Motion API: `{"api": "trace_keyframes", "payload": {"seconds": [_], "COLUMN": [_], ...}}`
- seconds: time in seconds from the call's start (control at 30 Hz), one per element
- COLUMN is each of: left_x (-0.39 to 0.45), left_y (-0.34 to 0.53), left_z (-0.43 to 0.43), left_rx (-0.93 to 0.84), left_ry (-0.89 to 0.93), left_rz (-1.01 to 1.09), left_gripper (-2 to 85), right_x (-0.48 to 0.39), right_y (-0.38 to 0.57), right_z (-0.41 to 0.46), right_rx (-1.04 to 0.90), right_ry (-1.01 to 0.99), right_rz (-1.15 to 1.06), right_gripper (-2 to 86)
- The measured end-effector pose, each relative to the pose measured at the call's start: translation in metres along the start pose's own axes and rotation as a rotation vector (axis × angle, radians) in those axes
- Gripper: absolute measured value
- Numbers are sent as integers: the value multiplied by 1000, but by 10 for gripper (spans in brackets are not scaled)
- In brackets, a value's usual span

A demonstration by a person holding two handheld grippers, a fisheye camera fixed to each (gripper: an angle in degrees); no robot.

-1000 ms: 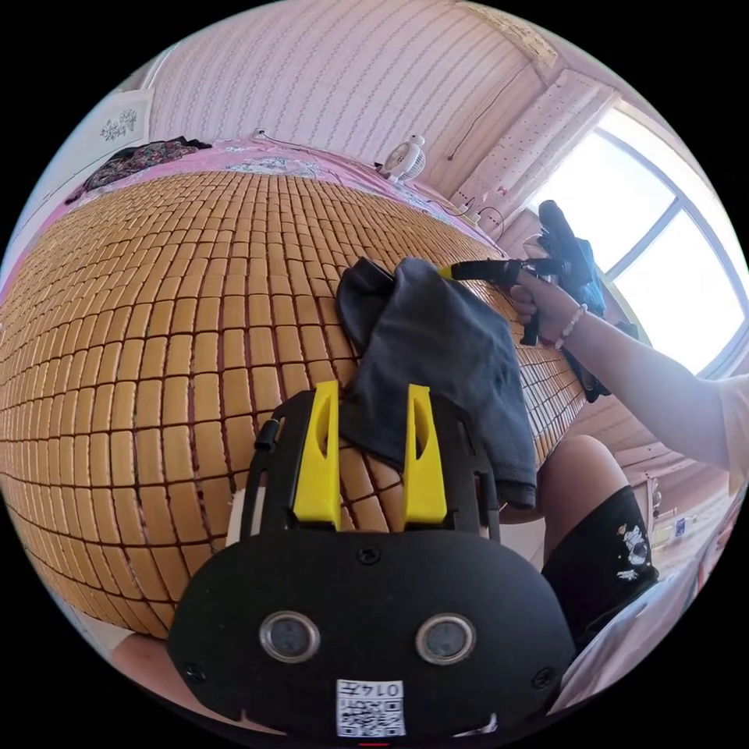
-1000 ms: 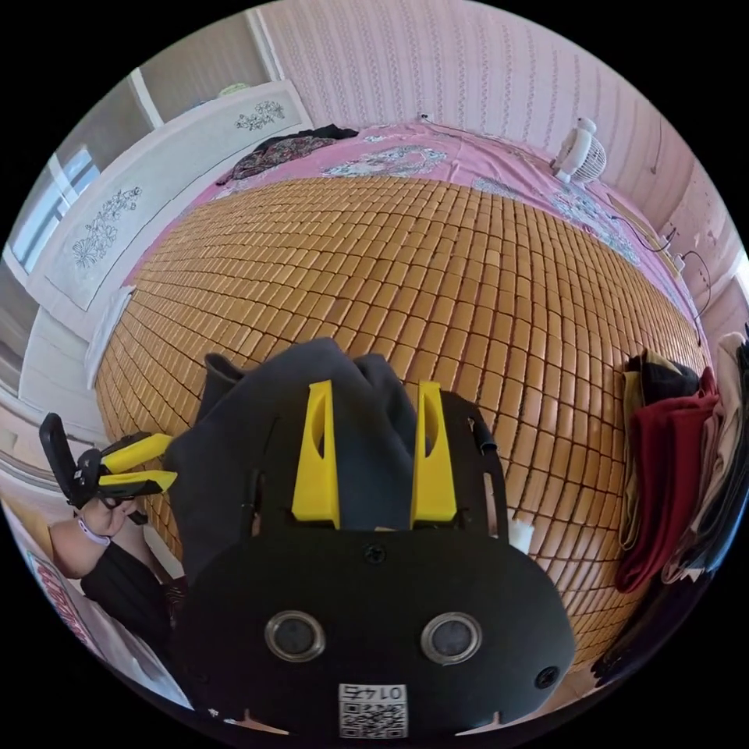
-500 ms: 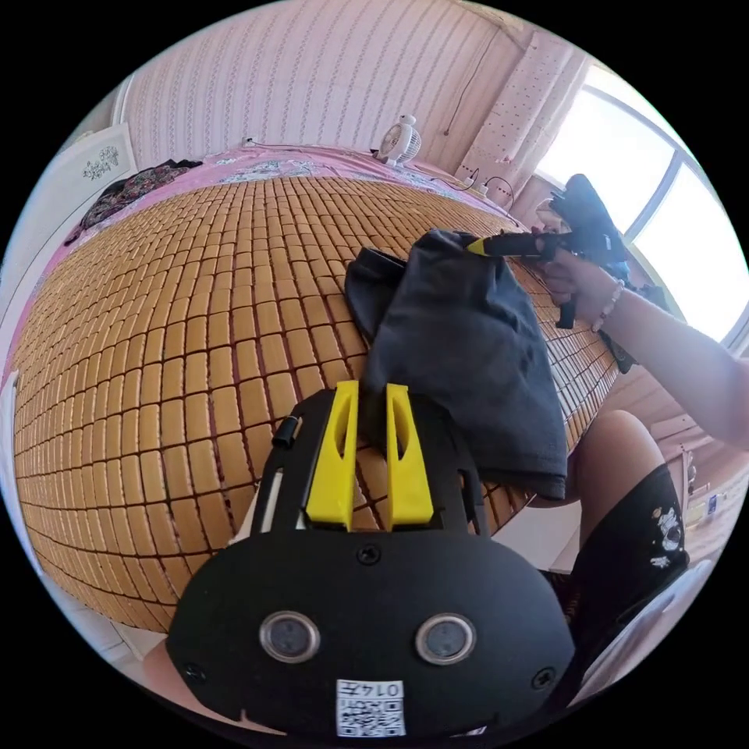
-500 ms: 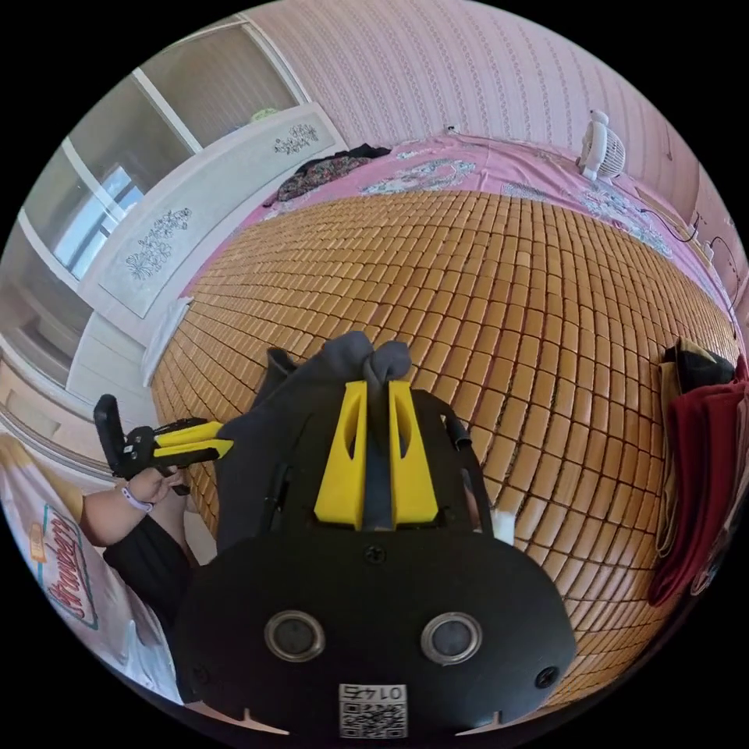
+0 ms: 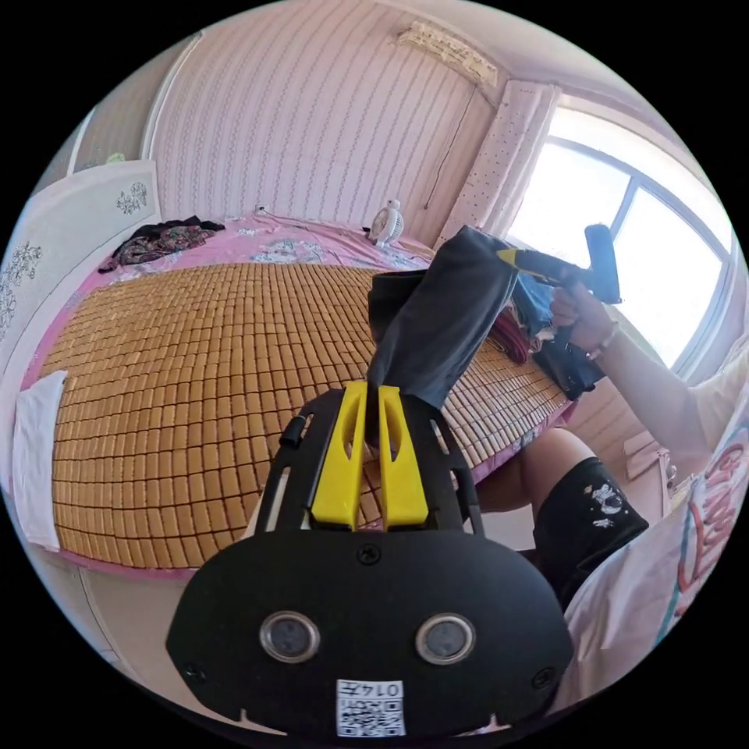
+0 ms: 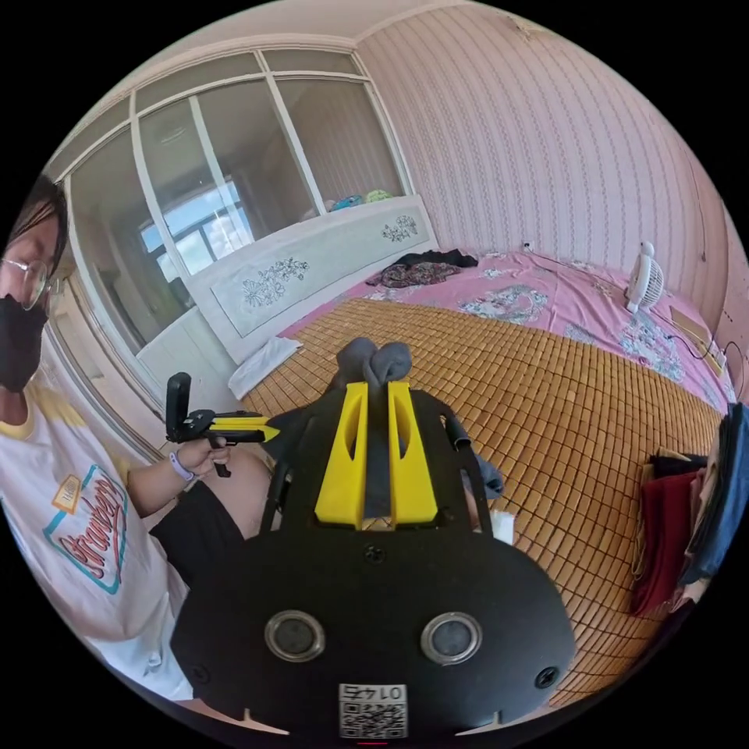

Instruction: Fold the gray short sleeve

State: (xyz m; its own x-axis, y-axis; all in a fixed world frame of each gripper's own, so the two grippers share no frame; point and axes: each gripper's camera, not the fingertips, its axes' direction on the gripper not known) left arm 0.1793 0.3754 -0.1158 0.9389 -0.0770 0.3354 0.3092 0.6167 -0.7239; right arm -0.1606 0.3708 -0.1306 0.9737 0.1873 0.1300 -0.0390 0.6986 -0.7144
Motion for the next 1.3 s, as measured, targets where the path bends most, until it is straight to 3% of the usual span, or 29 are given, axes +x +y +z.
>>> {"api": "trace_keyframes", "payload": {"seconds": [0.2,0.47,0.6,0.67,0.73,0.8,0.87,0.93,1.03,1.1,1.17,1.3], "left_x": [-62,-183,-290,-361,-391,-397,-364,-325,-254,-213,-155,-80], "left_y": [39,69,63,77,98,115,128,136,144,136,105,40], "left_z": [-158,-329,-366,-374,-373,-362,-332,-301,-243,-210,-187,-174], "left_rx": [182,293,300,297,314,288,229,153,37,-22,-3,79], "left_ry": [-114,-472,-562,-709,-735,-701,-675,-633,-509,-383,-299,-174], "left_rz": [-168,-305,-469,-646,-724,-761,-685,-611,-483,-411,-301,-227], "left_gripper": [-2,8,39,58,50,30,1,-6,-9,-9,-10,-9], "right_x": [-106,-292,-372,-399,-398,-380,-339,-297,-213,-171,-153,-176], "right_y": [-78,-282,-390,-426,-417,-380,-304,-232,-143,-115,-93,-85], "right_z": [71,296,456,563,622,641,626,587,469,372,244,107], "right_rx": [61,-26,-197,-298,-424,-444,-502,-571,-631,-572,-452,-286], "right_ry": [-187,-472,-456,-384,-258,-284,-363,-261,-156,-169,-59,179], "right_rz": [-146,-421,-322,-242,-201,-166,-243,-319,-189,6,160,211], "right_gripper": [29,36,55,70,76,68,48,23,3,5,13,25]}}
